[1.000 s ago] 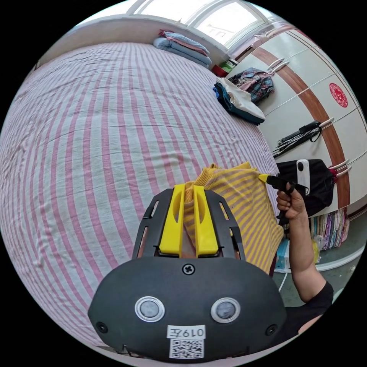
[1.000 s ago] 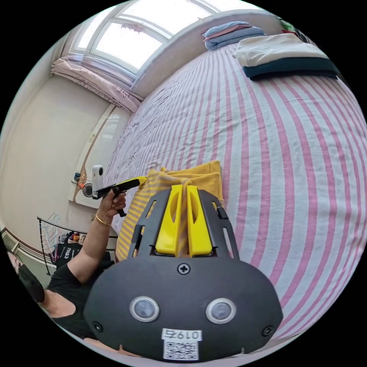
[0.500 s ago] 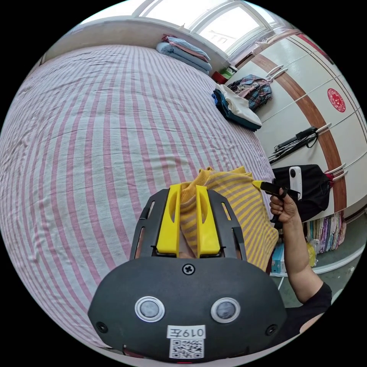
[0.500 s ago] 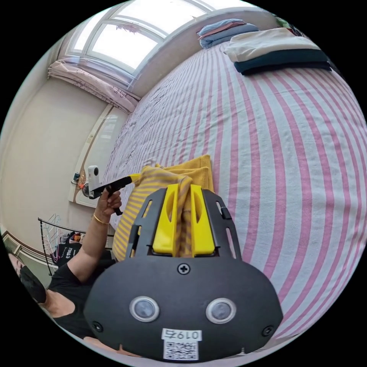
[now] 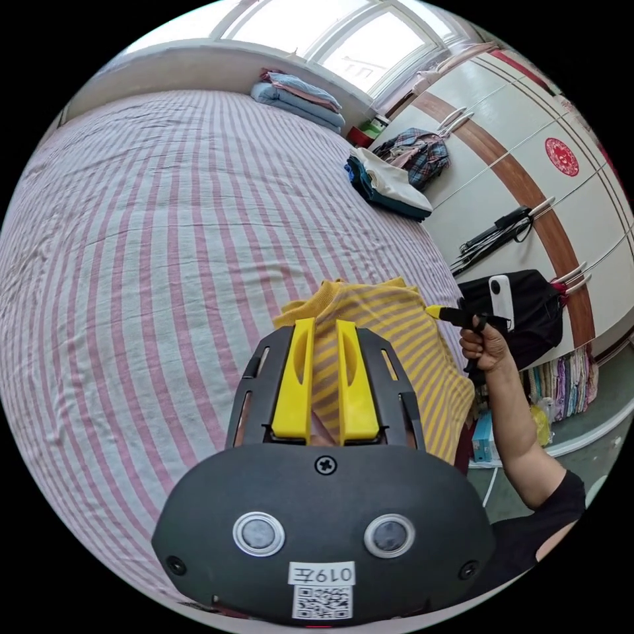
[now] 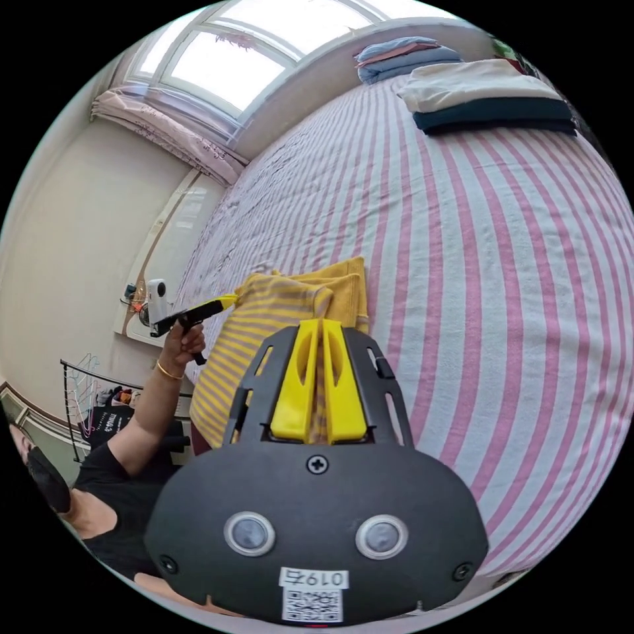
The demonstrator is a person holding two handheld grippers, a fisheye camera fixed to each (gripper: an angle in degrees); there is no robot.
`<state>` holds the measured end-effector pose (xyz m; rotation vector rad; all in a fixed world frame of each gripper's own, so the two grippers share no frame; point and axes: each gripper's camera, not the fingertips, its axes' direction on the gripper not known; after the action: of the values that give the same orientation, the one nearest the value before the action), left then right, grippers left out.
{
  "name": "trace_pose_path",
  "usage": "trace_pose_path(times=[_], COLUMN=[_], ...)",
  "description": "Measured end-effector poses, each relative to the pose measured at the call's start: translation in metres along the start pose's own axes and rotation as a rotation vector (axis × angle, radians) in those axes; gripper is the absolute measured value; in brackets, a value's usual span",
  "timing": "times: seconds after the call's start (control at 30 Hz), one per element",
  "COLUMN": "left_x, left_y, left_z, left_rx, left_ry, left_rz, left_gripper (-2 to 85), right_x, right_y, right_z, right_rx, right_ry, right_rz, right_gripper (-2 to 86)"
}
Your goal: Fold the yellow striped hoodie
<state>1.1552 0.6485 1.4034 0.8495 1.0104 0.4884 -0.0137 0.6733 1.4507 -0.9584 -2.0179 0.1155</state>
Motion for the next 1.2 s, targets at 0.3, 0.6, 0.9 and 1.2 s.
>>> trace_pose_path(times=[0.3,0.6,0.9,1.2], left_x=[0.017,0.083,0.103,0.132], left_y=[0.04,0.142,0.195,0.237], left_z=[-0.019,-0.073,-0.07,-0.102], left_rx=[0.028,0.168,0.153,0.236], left_ry=[-0.016,0.066,0.045,0.05], left_rz=[0.014,0.112,0.122,0.176], left_gripper=[1.6,2.1,0.9,0.7], right_x=[-0.017,-0.061,-0.043,-0.063], right_y=[0.033,0.083,0.109,0.159], right_z=[-0.007,-0.003,0.006,-0.015], right_rx=[0.044,-0.013,0.02,0.098], right_ry=[-0.006,0.072,-0.002,0.002], right_rz=[-0.011,-0.085,0.037,-0.026], right_gripper=[5.5,8.0,0.1,1.3])
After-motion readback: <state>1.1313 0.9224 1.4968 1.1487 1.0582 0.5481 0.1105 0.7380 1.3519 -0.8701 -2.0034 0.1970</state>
